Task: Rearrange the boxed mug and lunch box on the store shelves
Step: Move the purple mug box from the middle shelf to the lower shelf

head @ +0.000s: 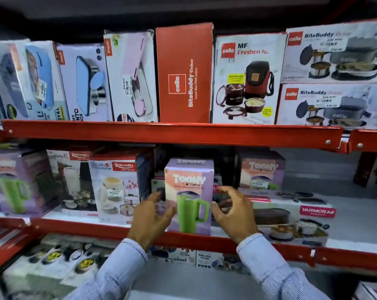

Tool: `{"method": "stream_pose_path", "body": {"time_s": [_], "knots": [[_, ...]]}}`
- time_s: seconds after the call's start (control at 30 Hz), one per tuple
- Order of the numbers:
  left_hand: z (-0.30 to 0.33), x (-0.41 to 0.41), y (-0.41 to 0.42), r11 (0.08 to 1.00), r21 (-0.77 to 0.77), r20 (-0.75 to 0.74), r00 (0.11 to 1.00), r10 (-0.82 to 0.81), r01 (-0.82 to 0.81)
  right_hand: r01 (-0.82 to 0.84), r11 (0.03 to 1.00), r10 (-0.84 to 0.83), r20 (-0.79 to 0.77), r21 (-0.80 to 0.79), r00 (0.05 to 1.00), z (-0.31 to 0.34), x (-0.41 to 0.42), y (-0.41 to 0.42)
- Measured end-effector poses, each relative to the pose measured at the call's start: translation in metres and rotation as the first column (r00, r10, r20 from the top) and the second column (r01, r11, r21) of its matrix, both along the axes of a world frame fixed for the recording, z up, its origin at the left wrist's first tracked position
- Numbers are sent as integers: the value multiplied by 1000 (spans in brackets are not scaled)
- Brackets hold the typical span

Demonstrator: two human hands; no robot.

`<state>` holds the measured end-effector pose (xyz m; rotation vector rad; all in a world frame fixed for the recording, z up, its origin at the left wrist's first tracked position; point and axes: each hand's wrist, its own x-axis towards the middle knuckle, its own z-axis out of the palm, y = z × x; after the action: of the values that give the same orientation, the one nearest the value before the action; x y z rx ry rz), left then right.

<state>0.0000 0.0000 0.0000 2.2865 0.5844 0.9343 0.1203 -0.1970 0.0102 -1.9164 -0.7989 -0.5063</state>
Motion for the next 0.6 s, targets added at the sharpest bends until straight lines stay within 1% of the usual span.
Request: {"method": "stream_pose_path", "body": {"time_s": [0.07, 0.1, 0.13, 0.17, 0.23, 0.3, 0.37, 0.43, 0.53, 0.6], "knots": [[-2, 8, -2, 987, -146, -69, 994, -79, 69, -30, 995, 4, -256, -100, 967, -3, 1, 10], [-6, 13, -2, 979, -178, -75, 990, -119, 104, -59, 992, 18, -336, -114, 942, -7, 3, 14], [-6, 15, -4, 977, -185, -79, 989, -126, 110, -79, 992, 36, -383, -98, 923, -9, 3, 16], [-11, 18, -5, 980, -170, -42, 993, -112, 104, -82, 995, 55, -379, -55, 924, -12, 3, 18], [-16, 17, -8, 986, -141, 64, 995, -75, 83, -68, 997, 77, -328, 41, 942, -12, -1, 14], [-17, 9, -16, 984, -142, 187, 979, -84, 112, -95, 987, 125, -245, 129, 962, -9, -9, 7], [-15, -3, -24, 971, -166, 317, 941, -115, 174, -161, 960, 207, -189, 231, 960, -8, -21, -3], [-11, -19, -34, 973, -102, 417, 897, -146, 205, -201, 933, 240, -99, 298, 966, -10, -34, -18], [-18, -49, -52, 969, 31, 484, 844, -231, 247, -200, 941, 177, 108, 274, 978, -24, -54, -49], [-40, -66, -66, 965, 109, 473, 842, -260, 237, -186, 949, 140, 186, 253, 972, -50, -66, -71]]}}
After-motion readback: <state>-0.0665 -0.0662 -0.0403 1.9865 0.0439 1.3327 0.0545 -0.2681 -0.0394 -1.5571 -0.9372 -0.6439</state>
